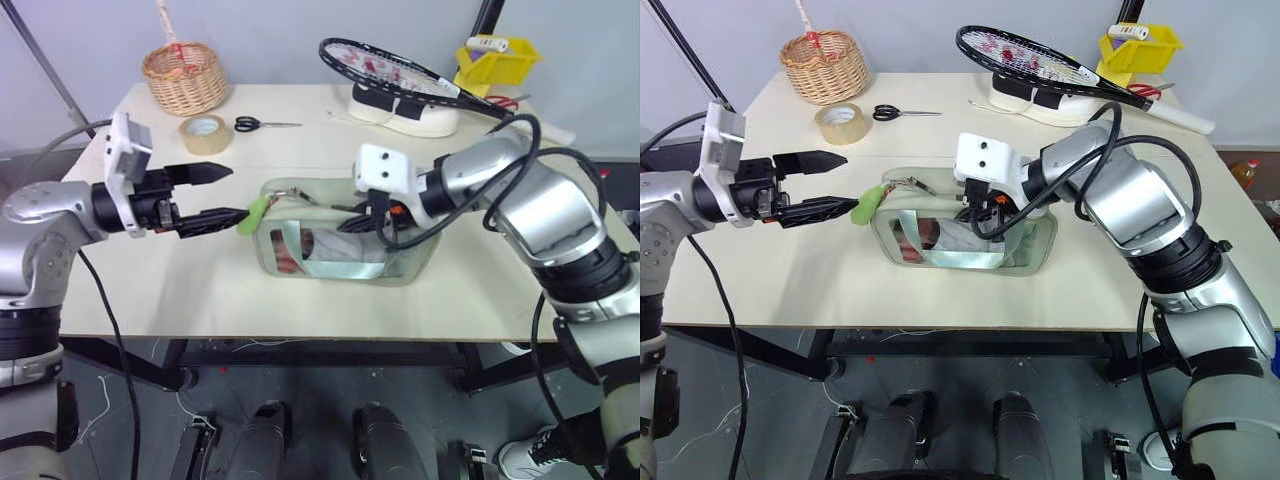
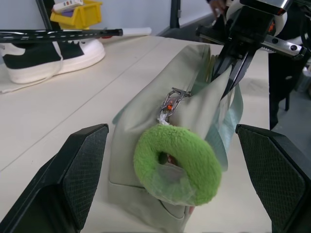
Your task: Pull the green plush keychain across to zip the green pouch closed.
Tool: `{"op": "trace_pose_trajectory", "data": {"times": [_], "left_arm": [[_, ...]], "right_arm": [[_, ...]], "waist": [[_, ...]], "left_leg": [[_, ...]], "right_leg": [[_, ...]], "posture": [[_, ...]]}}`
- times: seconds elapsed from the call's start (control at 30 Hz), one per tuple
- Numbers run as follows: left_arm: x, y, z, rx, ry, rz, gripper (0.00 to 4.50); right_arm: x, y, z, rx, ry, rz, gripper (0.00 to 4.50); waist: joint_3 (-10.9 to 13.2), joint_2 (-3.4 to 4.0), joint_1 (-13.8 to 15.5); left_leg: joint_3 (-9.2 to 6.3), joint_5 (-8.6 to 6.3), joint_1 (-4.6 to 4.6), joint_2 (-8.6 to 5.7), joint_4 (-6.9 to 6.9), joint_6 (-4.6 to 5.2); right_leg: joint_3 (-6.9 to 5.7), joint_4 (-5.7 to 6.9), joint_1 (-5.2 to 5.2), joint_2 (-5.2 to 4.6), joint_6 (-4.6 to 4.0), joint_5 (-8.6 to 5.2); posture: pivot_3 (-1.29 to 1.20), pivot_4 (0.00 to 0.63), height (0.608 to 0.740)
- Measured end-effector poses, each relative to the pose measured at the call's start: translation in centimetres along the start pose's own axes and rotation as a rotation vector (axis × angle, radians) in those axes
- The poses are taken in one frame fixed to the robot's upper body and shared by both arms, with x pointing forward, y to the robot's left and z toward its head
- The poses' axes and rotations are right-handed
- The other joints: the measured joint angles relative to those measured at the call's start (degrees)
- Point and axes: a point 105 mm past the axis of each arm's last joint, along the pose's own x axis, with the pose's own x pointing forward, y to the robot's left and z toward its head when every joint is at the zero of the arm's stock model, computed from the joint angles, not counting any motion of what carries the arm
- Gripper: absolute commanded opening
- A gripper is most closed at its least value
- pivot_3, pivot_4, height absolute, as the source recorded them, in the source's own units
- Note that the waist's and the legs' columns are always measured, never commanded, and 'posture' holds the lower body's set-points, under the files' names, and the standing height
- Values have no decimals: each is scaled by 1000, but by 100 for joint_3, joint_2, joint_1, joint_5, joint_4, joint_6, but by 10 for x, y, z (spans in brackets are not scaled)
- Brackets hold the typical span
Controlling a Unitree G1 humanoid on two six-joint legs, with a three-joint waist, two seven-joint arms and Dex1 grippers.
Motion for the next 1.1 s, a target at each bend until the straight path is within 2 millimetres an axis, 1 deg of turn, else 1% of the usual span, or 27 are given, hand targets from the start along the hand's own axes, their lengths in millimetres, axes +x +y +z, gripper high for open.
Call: {"op": "trace_pose_trajectory", "data": {"times": [0.03,0.07,0.23,0.3,0.37,0.4,0.53,0.57,0.67,0.73,0.77,0.9,1.03,1.1], "left_arm": [[0,0,0,0,0,0,4500],[0,0,0,0,0,-1,4500],[1,0,1,2,0,-5,4500],[2,1,3,5,-3,-6,4500],[2,3,3,2,-7,1,4500],[1,5,2,-2,-6,5,4500],[3,5,-1,-3,2,-6,4500],[4,5,-2,-7,7,-10,4500],[5,5,-6,-13,18,-9,4500],[5,5,-7,-2,24,-17,4500],[5,4,-8,6,30,-25,4500],[2,1,-16,33,62,-39,4500],[5,-2,-19,73,84,-67,4500],[7,-3,-22,95,96,-79,3939]], "right_arm": [[-2,-1,0,19,-3,-10,1966],[-5,-3,0,41,-9,-21,2515],[-33,0,12,84,-60,-34,2515],[-51,0,11,75,-41,-78,2515],[-69,-2,-1,75,10,-148,2515],[-72,-3,-8,88,30,-163,2515],[-72,1,-42,122,119,-185,2515],[-72,0,-47,122,131,-193,2515],[-72,-1,-54,113,144,-211,1681],[-70,-2,-54,112,140,-223,765],[-69,-3,-54,114,134,-225,85],[-68,-3,-54,131,126,-230,31],[-68,-3,-54,151,122,-235,31],[-68,-3,-54,152,122,-236,0]], "waist": [[0,0,0],[0,0,4],[0,0,30],[0,0,50],[-2,-4,59],[-3,-5,46],[-1,-2,5],[-1,-1,3],[0,-1,8],[-1,-1,20],[-1,-1,21],[0,-1,19],[0,-1,32],[0,-1,31]], "left_leg": [[0,0,0,0,0,0],[0,0,0,0,0,0],[-1,0,-2,-1,0,0],[-1,0,-2,-2,0,0],[-1,-1,-1,-2,1,0],[2,-1,2,-2,1,0],[11,-1,3,3,-2,0],[12,-1,2,3,-3,0],[12,-1,2,3,-2,0],[10,-1,1,3,-2,0],[10,-1,1,3,-2,0],[9,-1,1,4,-2,0],[10,-1,1,3,-2,0],[10,-1,1,3,-2,0]], "right_leg": [[0,0,0,0,0,0],[0,0,1,0,0,0],[0,-2,2,-2,-1,-1],[-2,-5,4,-4,-7,-4],[-4,-11,10,-5,-15,-9],[-3,-12,13,-6,-16,-9],[6,-7,3,-5,-17,-8],[6,-7,1,-5,-17,-8],[7,-6,2,-4,-16,-8],[6,-7,3,-4,-17,-8],[7,-7,3,-4,-17,-8],[7,-7,1,-5,-18,-8],[7,-8,3,-6,-18,-9],[6,-8,2,-6,-18,-9]], "posture": [[0,150,659],[0,150,659],[0,150,659],[0,150,659],[0,150,659],[0,150,659],[0,150,659],[0,150,659],[0,150,659],[0,150,659],[0,150,659],[0,150,659],[0,150,659],[0,150,659]]}}
